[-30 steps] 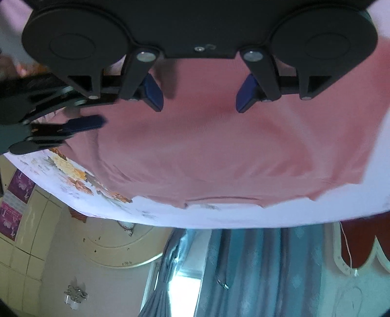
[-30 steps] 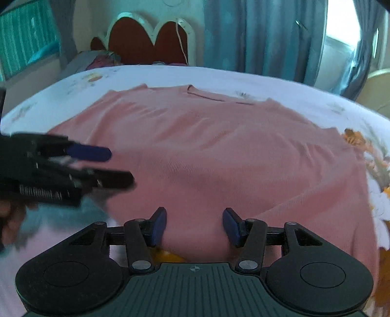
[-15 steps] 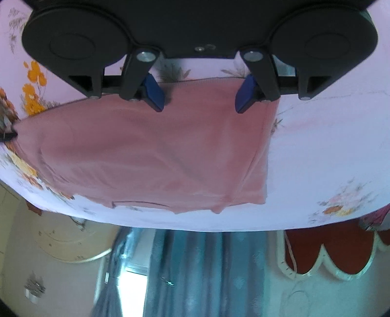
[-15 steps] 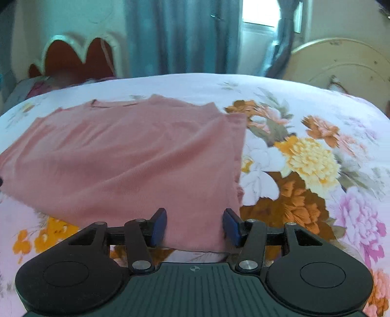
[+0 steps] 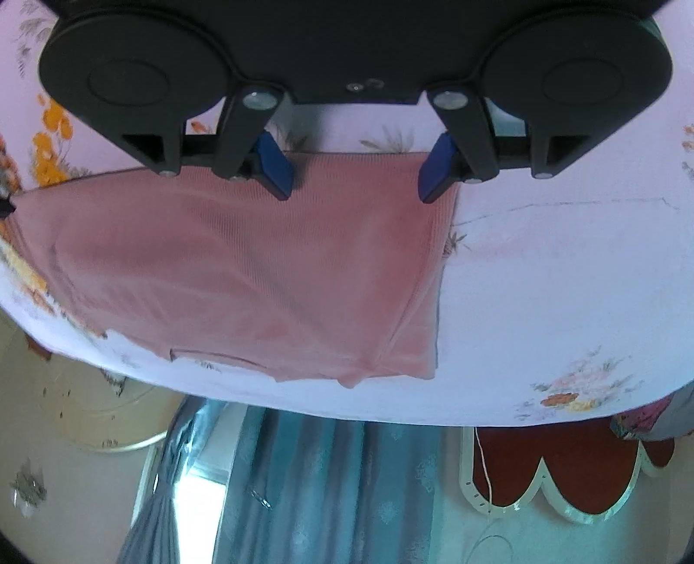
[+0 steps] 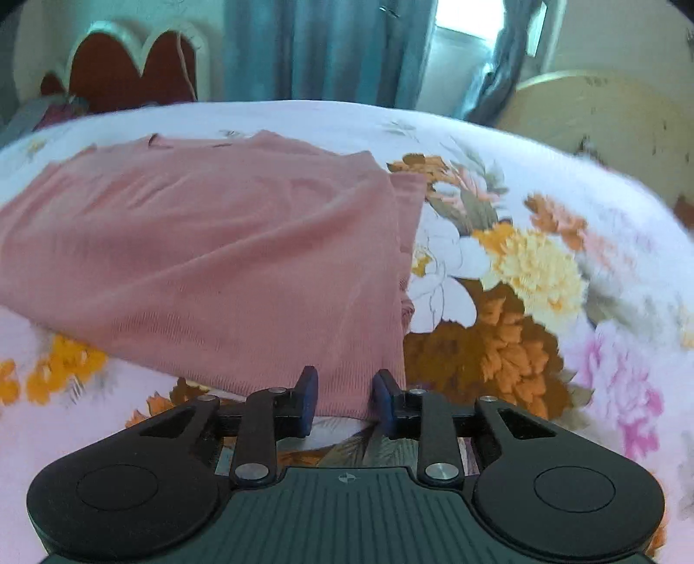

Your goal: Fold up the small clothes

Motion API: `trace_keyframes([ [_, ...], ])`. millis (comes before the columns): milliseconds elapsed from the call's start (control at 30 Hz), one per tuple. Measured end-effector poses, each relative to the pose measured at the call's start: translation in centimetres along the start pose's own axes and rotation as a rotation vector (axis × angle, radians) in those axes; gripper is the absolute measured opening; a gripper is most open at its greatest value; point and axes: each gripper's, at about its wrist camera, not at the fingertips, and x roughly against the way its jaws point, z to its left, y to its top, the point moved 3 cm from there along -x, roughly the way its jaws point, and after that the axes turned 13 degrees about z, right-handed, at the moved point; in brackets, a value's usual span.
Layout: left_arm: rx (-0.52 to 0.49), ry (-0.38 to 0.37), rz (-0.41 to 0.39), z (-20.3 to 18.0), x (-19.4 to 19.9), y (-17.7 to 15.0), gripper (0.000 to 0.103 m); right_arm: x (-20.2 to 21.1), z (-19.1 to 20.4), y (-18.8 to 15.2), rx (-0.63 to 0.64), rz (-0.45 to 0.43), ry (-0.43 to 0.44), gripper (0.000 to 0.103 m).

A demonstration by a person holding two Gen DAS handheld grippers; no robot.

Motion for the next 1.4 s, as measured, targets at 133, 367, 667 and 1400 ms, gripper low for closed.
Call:
trace_keyframes([
  [133,0.008,-0.002,0.001,0.0,0.1,0.0,0.064,0.0,-0.2,-0.3,-0.015,-0.014,0.010,0.029],
  [367,0.004,-0.005,-0.007,0.2,0.0,-0.2,0.064,0.0,-0.1,-0.3,-0.010,-0.011,0.001,0.029],
  [667,0.002,-0.020,-0.013,0.7,-0.2,-0.2,0.064,0.1,-0.1,-0.5,-0.030,-0.026,-0.004,0.029],
  [1400,0.758,-0.366,-0.213,5.0,-2.7,-0.9,0.054,1.7,8.6,7.5,-0.134,-0.118,0.400,0.000],
])
